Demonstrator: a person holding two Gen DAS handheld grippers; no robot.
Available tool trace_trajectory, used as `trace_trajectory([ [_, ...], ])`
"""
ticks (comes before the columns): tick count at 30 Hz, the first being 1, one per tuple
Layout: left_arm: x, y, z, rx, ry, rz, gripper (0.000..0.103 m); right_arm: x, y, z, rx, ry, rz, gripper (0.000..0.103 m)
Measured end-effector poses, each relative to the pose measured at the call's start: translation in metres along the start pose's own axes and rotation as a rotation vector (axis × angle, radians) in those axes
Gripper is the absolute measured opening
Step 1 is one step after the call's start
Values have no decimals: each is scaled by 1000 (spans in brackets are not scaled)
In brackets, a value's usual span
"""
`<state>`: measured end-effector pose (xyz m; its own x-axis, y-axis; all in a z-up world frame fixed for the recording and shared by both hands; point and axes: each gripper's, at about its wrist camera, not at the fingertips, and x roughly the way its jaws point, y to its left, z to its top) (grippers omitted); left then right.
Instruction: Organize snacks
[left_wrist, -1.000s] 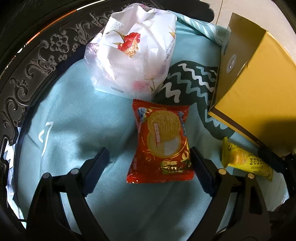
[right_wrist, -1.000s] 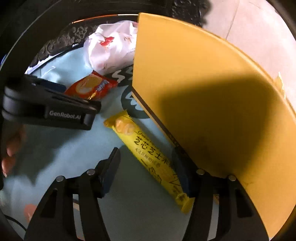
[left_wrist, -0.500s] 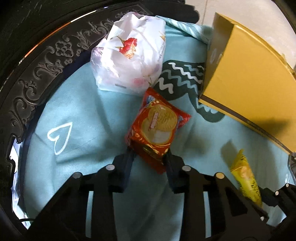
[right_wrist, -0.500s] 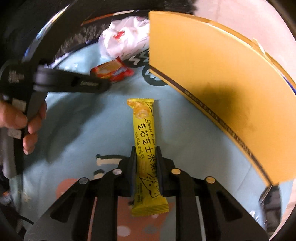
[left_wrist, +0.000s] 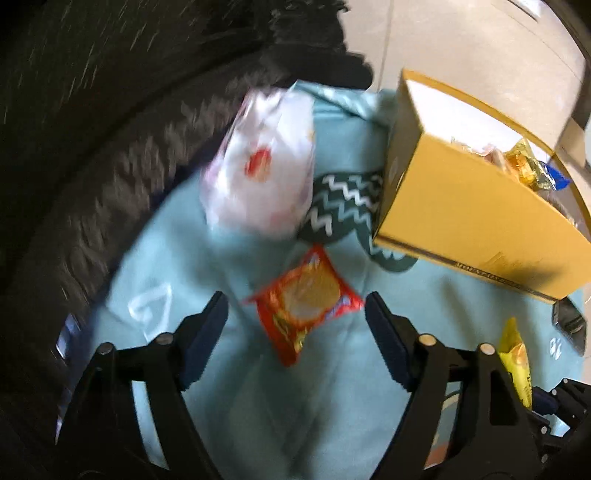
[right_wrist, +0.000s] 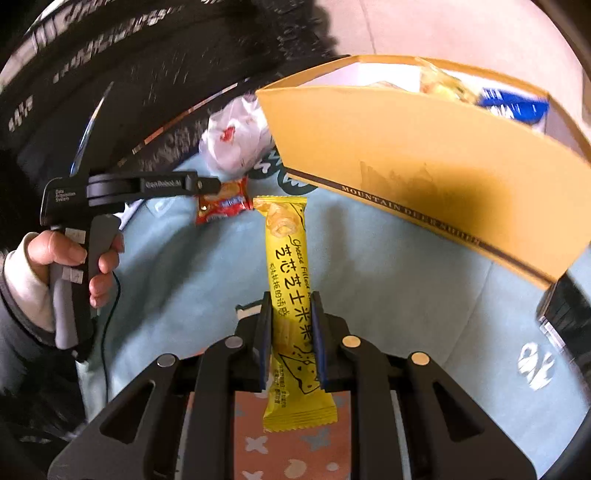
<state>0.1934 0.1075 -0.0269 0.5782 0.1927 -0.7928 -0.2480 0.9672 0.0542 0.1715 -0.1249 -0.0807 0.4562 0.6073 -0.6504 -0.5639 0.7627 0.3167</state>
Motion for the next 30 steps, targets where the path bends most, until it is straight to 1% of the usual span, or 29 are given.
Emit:
trace_trajectory([
  [2,4,-3,4,53,13,5,80,1,-3,0,6,7,6,19],
  [3,11,-6,5,86,39,-6,80,1,-4,1,8,6,11,19],
  [5,26,-10,6,138,97,3,80,0,-6,3,14,2,43,19],
  [7,39,-15,7,176,126,26,81,-4,-8,3,12,-2,78,19],
  [8,45,-18,7,188,143,36,85,-6,-8,4,9,-4,91,19],
  [10,56,-21,3,225,194,23,86,-7,-7,5,6,-6,109,19],
  [11,59,-25,0,250,203,28,86,-7,-8,6,4,-4,115,19],
  [13,55,-34,-4,295,169,34,86,-5,-8,6,8,1,123,19],
  [15,47,-46,-8,360,124,22,86,-3,-8,6,8,8,128,19],
  [17,43,-58,-13,430,96,40,86,-2,-7,5,4,14,124,19],
  [18,44,-62,-15,451,96,55,86,-2,-6,5,1,14,124,19],
  [20,43,-63,-18,459,87,62,86,-3,-5,6,-2,11,126,19],
  [22,45,-58,-15,418,113,34,85,-4,-5,5,-1,7,129,19],
  [23,46,-56,-14,392,127,17,83,-4,-6,5,-2,8,128,19],
  [25,47,-51,-11,350,151,-37,72,-2,-6,5,0,13,123,19],
  [26,46,-50,-11,328,170,-83,58,-1,-6,5,1,16,121,19],
  [27,46,-49,-12,313,186,-118,47,-1,-6,5,1,18,118,19],
  [30,38,-56,-19,332,170,-77,46,-1,-7,5,11,16,108,19],
])
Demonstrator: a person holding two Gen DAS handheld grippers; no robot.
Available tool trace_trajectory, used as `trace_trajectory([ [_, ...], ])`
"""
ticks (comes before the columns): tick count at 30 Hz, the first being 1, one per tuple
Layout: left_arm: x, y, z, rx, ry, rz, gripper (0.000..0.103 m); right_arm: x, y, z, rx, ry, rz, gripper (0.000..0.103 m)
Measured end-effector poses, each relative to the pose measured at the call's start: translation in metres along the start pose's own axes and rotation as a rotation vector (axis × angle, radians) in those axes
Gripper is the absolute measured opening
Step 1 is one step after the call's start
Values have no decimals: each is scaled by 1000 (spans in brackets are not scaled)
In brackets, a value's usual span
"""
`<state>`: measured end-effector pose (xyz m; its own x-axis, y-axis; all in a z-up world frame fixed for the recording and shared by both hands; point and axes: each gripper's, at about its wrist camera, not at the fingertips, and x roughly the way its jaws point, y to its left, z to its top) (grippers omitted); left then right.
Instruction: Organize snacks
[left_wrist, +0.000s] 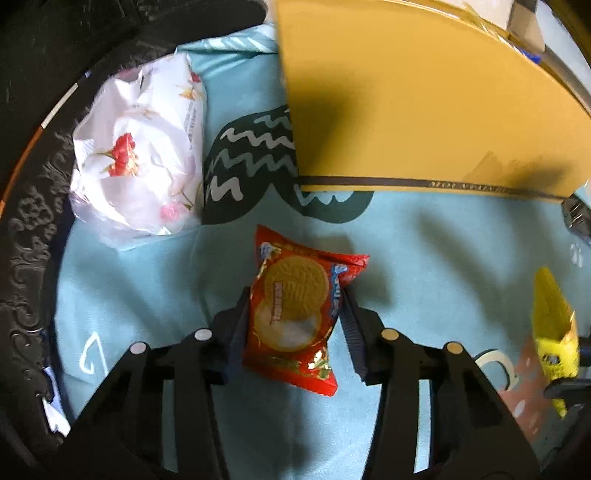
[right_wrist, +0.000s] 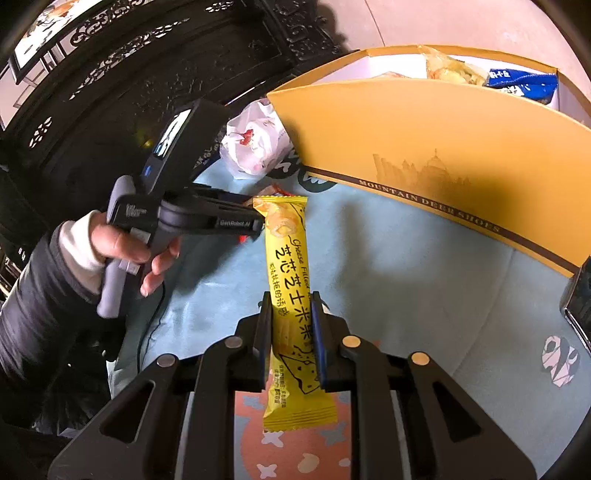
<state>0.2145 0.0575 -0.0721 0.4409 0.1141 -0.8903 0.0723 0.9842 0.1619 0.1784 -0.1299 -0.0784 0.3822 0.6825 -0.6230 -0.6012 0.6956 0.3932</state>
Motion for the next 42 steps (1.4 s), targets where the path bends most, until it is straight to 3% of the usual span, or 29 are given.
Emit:
trace_trajectory([
  [4,-11,-7,-7,-26,-10,31,45,-4,2,1,17,-20,-15,19],
  [8,-59,-22,-5,-16,-141,22,45,-23,6,4,14,-81,-51,19],
  [12,-125,-35,12,-11,-304,-57,45,-63,9,14,14,-217,-113,19],
  [15,-157,-47,37,-56,-418,-120,45,-101,-2,32,51,-374,-195,19],
  [17,-148,-48,69,-86,-424,-150,46,-115,-13,52,78,-453,-309,19],
  [19,-136,-55,100,-124,-416,-148,46,-114,-26,75,105,-469,-360,19],
  [22,-106,-65,135,-178,-385,-134,45,-96,-44,102,118,-427,-504,19],
  [24,-91,-73,152,-194,-366,-108,47,-85,-53,110,126,-408,-557,20],
  [25,-84,-72,150,-200,-367,-100,51,-81,-59,113,138,-412,-593,27],
  [26,-81,-74,151,-211,-373,-73,77,-78,-61,113,142,-408,-632,46],
  [27,-80,-73,148,-221,-385,-39,98,-78,-62,109,142,-408,-658,59],
  [28,-83,-73,142,-224,-406,-12,100,-83,-60,102,138,-443,-692,68],
  [30,-86,-74,132,-189,-416,0,100,-93,-58,87,153,-511,-683,69],
  [31,-87,-74,128,-164,-400,-3,100,-99,-54,76,170,-522,-638,69],
  [35,-104,-70,100,-144,-428,23,101,-115,-36,37,193,-543,-565,71],
  [42,-131,-64,43,-159,-451,-43,101,-118,8,1,122,-526,-614,72],
])
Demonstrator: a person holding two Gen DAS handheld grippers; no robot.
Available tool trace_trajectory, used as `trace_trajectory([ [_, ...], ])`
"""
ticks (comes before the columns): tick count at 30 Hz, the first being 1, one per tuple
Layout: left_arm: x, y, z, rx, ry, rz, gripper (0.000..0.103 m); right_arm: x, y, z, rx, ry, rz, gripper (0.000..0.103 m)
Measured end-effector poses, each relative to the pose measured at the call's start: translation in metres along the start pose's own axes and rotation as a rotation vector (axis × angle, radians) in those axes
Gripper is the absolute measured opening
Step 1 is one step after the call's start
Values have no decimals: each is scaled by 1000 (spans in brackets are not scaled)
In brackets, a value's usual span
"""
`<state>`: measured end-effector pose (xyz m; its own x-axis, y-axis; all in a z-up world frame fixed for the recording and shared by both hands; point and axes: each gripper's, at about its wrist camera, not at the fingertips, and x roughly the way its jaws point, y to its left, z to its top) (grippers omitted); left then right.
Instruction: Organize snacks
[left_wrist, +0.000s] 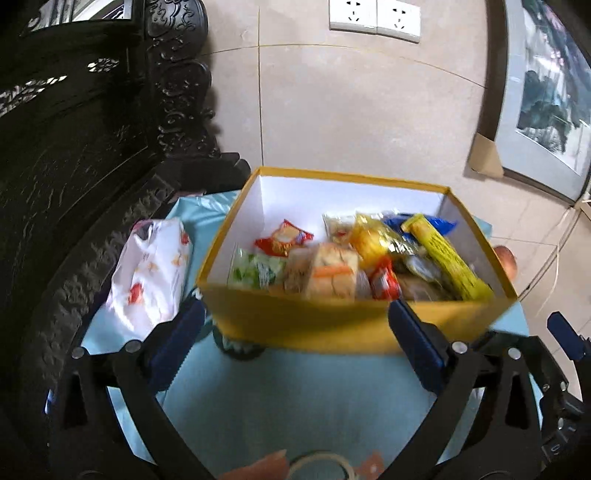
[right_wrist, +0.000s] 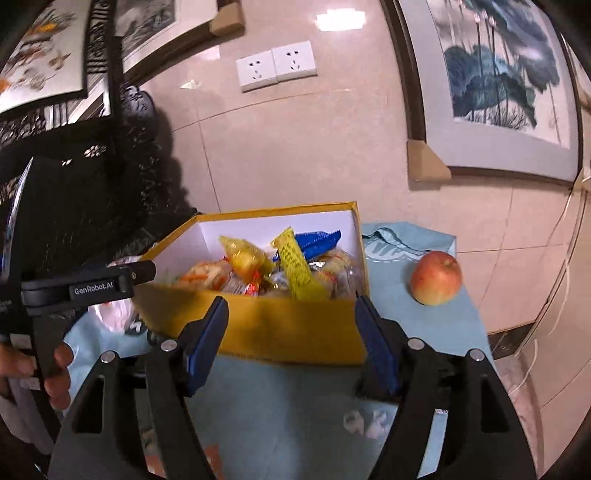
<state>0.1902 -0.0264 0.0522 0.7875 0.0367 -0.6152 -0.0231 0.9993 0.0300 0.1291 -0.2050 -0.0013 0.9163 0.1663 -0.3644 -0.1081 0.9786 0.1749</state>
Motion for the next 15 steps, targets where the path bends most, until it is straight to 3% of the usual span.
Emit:
trace_trajectory([
  [15,-59,10,-34,-6,-81,-23,101,-43,29,-14,-82,-38,-63,72],
])
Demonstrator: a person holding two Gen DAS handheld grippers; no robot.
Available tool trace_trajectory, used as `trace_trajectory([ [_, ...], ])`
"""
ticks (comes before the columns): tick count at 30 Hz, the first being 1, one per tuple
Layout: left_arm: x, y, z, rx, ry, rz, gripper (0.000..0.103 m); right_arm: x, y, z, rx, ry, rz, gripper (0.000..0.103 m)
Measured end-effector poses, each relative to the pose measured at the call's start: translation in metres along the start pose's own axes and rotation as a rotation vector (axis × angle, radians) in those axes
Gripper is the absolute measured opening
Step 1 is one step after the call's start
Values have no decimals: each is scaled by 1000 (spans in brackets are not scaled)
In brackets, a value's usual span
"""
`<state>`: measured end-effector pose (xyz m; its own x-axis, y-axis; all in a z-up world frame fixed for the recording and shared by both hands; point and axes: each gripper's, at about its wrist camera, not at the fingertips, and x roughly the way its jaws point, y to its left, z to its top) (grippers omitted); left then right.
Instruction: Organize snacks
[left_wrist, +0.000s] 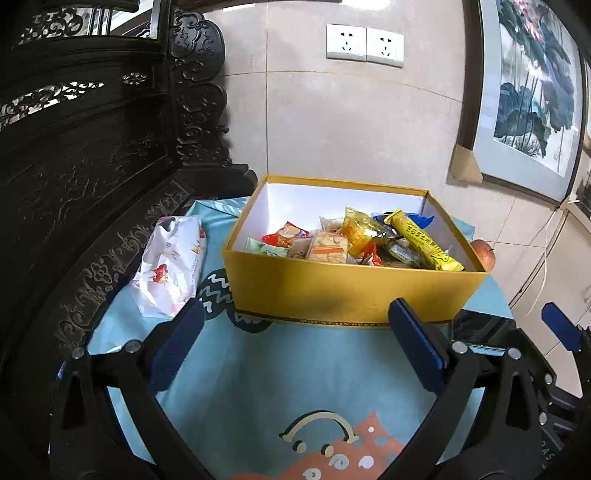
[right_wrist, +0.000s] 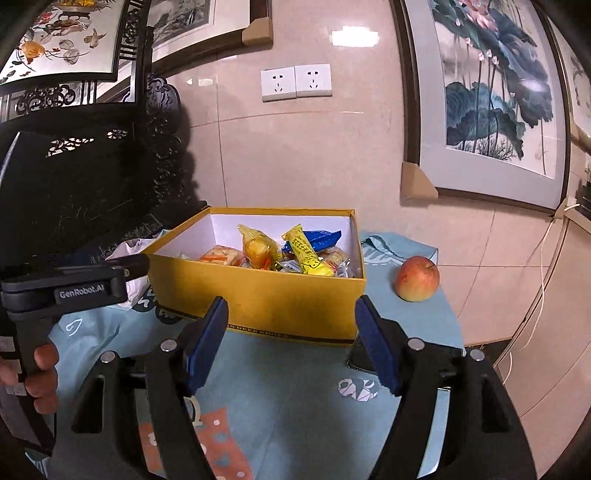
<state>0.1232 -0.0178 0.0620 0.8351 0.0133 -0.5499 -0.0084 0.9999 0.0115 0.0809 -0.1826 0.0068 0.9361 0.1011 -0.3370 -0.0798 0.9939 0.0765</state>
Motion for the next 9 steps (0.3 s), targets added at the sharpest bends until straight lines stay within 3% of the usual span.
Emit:
trace_trajectory([
  [9,-12,3,-5,5,-12,8,101,-9,4,1,-1,-10,-7,73],
])
